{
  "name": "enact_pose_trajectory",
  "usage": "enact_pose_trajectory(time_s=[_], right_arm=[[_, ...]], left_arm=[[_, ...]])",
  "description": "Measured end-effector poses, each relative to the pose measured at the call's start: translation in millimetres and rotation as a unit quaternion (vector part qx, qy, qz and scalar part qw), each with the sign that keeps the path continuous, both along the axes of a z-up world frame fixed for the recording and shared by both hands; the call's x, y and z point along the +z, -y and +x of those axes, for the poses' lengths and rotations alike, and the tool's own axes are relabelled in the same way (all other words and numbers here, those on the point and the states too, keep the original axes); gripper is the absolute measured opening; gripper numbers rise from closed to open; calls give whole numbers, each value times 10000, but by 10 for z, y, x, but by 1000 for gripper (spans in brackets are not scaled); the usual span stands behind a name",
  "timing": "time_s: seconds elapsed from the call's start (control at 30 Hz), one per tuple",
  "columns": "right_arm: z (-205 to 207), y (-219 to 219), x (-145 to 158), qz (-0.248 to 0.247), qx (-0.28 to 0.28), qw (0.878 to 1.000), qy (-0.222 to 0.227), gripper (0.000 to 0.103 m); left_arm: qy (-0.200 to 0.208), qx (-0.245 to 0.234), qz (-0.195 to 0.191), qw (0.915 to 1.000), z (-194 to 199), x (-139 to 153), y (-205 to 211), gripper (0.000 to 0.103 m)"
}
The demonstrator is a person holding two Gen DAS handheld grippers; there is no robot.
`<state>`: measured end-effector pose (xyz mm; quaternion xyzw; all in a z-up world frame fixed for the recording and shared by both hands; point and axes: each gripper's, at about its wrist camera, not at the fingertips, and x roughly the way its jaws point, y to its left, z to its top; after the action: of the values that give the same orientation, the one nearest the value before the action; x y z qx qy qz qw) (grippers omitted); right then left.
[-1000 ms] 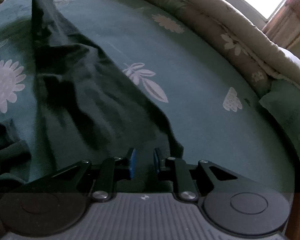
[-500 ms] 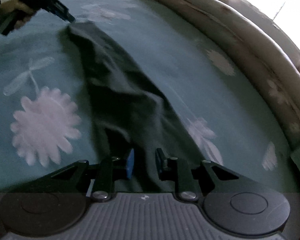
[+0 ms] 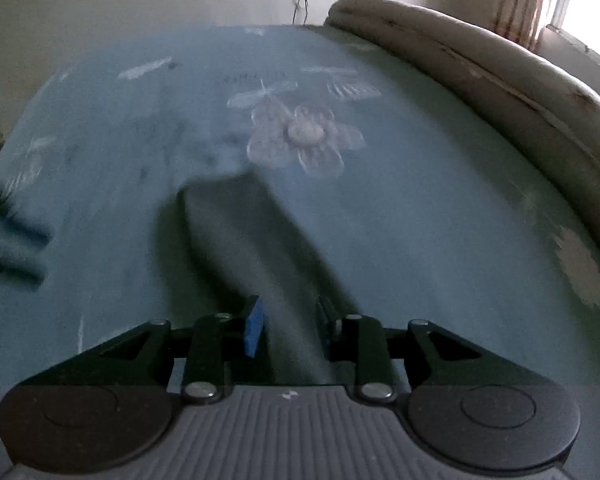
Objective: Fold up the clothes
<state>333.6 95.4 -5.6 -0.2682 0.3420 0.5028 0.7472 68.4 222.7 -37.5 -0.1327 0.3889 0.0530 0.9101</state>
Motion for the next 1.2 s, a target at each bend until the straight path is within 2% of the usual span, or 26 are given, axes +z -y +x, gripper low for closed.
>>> enact_pose_trajectory(time_s=[0.1, 0.23, 0.3, 0.43, 0.47, 0.5, 0.53, 0.67, 0.8, 0.87, 0.9, 1.0, 1.2], right_arm=[[217, -529, -138, 185, -92, 9998, -22, 43], [389, -1013, -377, 305, -224, 9990, -237, 44], [407, -1171, -509, 231, -171, 9992, -295, 44], [353, -1294, -691, 119, -82, 9999, -76, 48], [338, -1278, -681, 135, -96, 9997, -153, 37], [291, -1273, -670, 94, 30, 9999, -126, 13], [243, -1267, -659, 54, 156, 9998, -98, 8], [216, -1308, -576, -68, 184, 9997, 151, 4], [379, -1367, -391, 199, -462, 9957, 783, 4], [472, -1379, -324, 333, -777, 9918, 955, 19], [489, -1365, -302, 331, -835, 9918, 906, 33], [527, -1312, -236, 303, -981, 9917, 777, 36], [313, -951, -82, -120, -698, 9939, 843, 41]], left_arm=[[177, 318, -229, 9991, -254, -27, -56, 51], [249, 483, -350, 9979, -493, -79, -90, 51], [252, 550, -322, 9976, -583, -101, -126, 51], [282, 752, -237, 9965, -692, -116, -193, 52], [296, 779, -213, 9963, -711, -118, -205, 52], [319, 782, -212, 9962, -725, -116, -218, 53], [347, 775, -221, 9961, -738, -114, -232, 53], [439, 768, -246, 9958, -738, -100, -263, 54], [522, 736, -324, 9954, -762, -67, -286, 54], [510, 684, -328, 9958, -768, -59, -289, 54], [490, 660, -321, 9961, -760, -58, -293, 55], [428, 595, -313, 9968, -737, -58, -309, 55], [363, 436, -549, 9969, -555, -39, -388, 55]])
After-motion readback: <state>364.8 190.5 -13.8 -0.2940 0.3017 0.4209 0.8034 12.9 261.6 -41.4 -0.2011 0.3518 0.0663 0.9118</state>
